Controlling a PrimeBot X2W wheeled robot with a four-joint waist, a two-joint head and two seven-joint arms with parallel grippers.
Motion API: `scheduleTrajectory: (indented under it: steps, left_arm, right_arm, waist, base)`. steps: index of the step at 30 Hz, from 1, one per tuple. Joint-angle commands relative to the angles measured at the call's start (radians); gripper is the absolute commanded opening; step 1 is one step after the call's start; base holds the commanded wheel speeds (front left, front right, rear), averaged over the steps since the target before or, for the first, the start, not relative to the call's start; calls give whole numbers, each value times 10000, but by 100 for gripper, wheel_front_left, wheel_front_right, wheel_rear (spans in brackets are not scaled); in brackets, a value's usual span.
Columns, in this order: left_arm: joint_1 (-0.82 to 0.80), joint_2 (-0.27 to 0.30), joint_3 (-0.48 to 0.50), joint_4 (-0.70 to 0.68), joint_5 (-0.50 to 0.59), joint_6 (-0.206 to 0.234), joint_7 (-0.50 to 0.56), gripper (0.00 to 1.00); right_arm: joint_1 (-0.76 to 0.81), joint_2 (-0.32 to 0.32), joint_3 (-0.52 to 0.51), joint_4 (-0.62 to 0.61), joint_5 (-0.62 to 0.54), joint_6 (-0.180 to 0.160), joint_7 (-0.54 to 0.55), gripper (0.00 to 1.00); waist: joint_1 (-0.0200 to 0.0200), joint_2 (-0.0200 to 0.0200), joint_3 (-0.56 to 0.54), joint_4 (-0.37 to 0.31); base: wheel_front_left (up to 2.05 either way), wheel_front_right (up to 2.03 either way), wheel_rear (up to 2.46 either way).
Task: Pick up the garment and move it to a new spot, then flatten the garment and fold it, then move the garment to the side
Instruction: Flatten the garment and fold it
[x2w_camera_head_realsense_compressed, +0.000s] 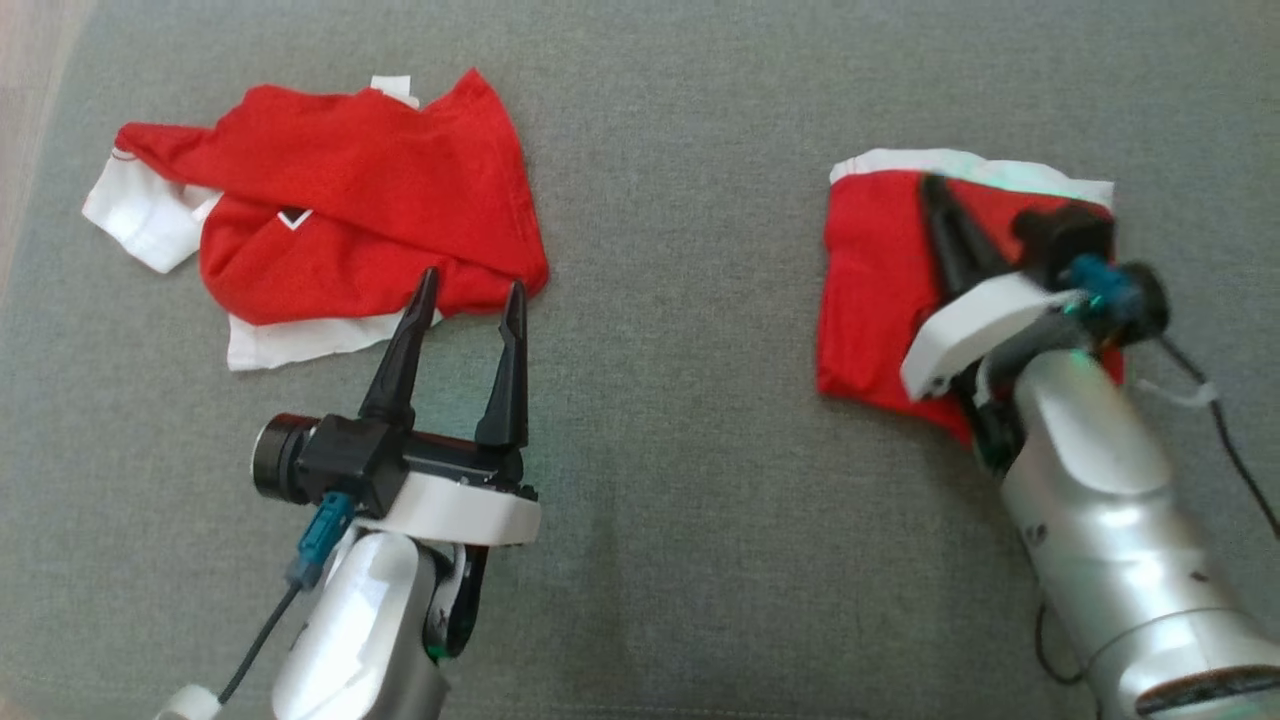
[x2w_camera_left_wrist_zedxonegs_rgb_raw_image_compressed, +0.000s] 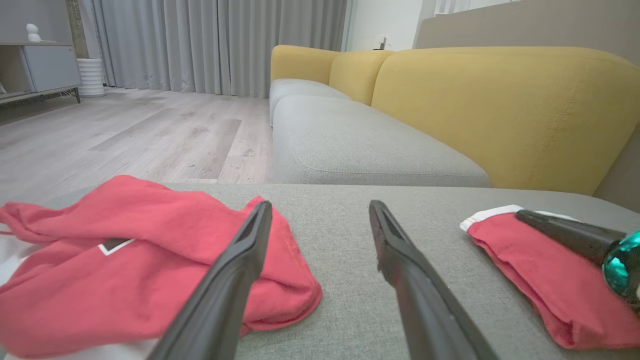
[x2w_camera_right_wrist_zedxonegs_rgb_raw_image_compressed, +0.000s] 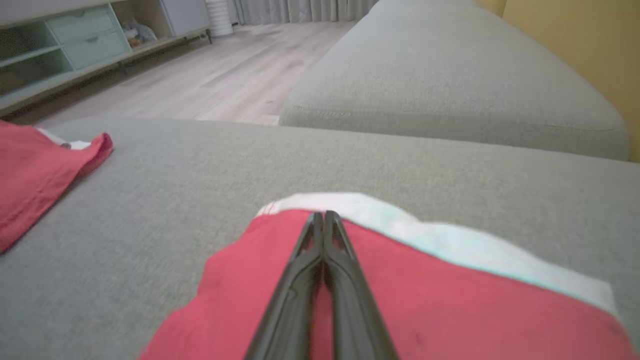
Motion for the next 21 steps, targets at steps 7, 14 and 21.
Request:
scheduleTrajectory:
  steps: [7,14,21]
  left_arm:
    - [-176,32,108,-71,-95,61,-65,100]
    - [16,32,322,55,86,46,-65,100]
    - [491,32,770,-143,242,-18,-65,100]
  right_arm:
    - [293,203,1323,1244,696,-9,312,0]
    - [464,204,841,720,1054,-9,-111,0]
    - [2372,182,-495,-2703,896,-9,-132,0]
  waist:
    - [0,0,-336,7]
    - [0,0,-811,-278]
    - [0,0,-1514,-1017]
  base:
    - [0,0,0]
    - [0,0,0]
    - [0,0,0]
